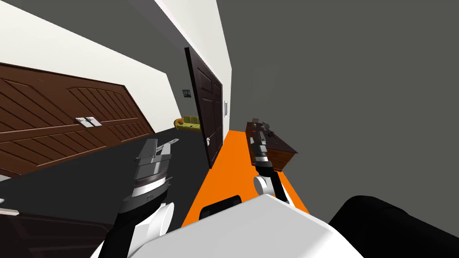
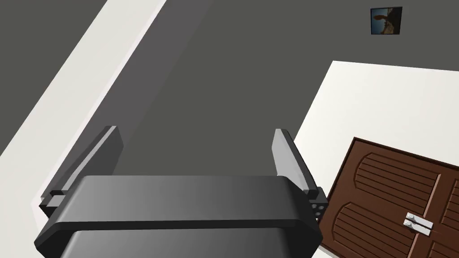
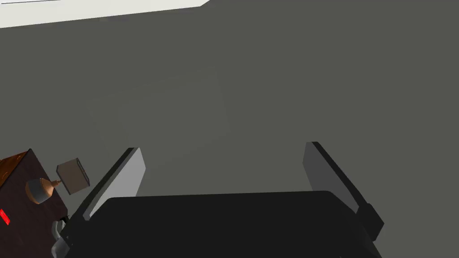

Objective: Push the door open

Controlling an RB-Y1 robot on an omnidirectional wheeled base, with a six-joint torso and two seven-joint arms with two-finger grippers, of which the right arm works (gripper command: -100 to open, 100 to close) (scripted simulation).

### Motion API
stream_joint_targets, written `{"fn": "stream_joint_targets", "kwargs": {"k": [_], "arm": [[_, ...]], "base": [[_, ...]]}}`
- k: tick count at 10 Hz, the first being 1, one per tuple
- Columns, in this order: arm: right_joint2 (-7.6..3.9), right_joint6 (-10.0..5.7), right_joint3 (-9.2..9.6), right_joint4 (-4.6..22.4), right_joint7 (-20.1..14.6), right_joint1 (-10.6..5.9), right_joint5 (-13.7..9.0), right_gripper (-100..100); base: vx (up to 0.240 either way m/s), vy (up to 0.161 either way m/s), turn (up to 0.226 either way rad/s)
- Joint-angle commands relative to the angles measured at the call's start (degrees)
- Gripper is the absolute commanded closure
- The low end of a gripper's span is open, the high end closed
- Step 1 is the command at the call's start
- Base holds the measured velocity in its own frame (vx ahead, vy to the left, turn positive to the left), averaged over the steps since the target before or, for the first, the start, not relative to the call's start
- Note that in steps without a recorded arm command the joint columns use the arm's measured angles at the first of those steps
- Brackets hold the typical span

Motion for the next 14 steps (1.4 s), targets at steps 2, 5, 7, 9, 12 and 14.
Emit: {"fn": "stream_joint_targets", "kwargs": {"k": [2, 5, 7, 9, 12, 14], "arm": [[-0.66, -0.67, 0.15, 2.53, -0.25, -0.95, 0.0, -100], [-1.52, -1.66, 0.37, 6.28, -0.62, -2.37, 0.01, -100], [-2.01, -2.31, 0.51, 8.72, -0.86, -3.29, 0.01, -100], [-2.53, -3.03, 0.67, 11.47, -1.13, -4.33, 0.02, -100], [-3.32, -4.25, 0.94, 16.06, -1.58, -6.06, 0.02, -100], [-3.84, -5.19, 1.15, 19.62, -1.93, -7.4, 0.03, -100]], "base": [[0.041, -0.022, 0.165], [0.059, -0.038, 0.152], [0.06, -0.041, 0.141], [0.05, -0.037, 0.168], [0.076, -0.045, 0.163], [0.062, -0.07, 0.197]]}}
